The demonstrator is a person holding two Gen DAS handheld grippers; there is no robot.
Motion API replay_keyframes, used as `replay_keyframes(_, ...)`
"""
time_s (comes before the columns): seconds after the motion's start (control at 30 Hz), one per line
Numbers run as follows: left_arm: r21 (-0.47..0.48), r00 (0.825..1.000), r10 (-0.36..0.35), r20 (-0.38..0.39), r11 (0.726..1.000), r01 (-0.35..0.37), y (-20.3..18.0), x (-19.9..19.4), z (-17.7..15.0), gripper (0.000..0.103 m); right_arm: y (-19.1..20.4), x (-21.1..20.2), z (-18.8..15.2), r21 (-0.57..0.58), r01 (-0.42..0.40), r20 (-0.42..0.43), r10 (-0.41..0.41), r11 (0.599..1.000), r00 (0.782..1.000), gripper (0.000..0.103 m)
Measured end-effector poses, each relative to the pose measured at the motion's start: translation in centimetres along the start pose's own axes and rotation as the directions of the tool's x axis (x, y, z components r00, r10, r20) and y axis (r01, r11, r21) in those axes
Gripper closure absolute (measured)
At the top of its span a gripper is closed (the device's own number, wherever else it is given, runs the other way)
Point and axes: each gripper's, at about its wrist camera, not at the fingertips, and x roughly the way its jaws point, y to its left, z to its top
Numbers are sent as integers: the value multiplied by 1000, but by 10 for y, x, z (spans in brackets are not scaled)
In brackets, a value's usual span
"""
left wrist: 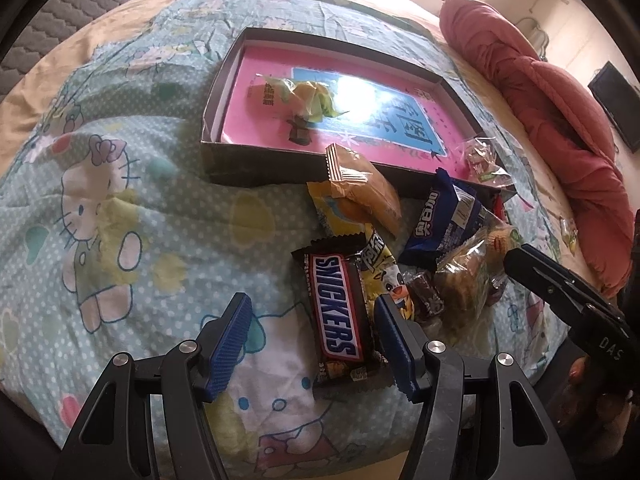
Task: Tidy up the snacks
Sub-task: 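Move left tool to the Snickers bar while right tool moves to the cookie pack, then close the left tool on the Snickers bar while the right tool grasps the cookie pack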
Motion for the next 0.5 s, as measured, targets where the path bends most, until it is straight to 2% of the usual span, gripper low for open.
replay_keyframes(0.17, -28, 1000, -22, 3, 999, 22, 4, 3, 1, 38, 2, 10, 2, -4, 6, -11, -6, 1000, 1000, 45)
replay_keyframes(0.37, -29, 999, -36, 0, 999, 36, 1, 7, 2, 38, 7, 18, 2, -35, -1, -26, 0, 999, 1000, 57)
replay_keyframes(0.5, -26, 998, -66, -11, 998, 66, -3, 11, 2, 49, 7, 20, 2, -38, -10, -28, 9, 999, 1000, 58)
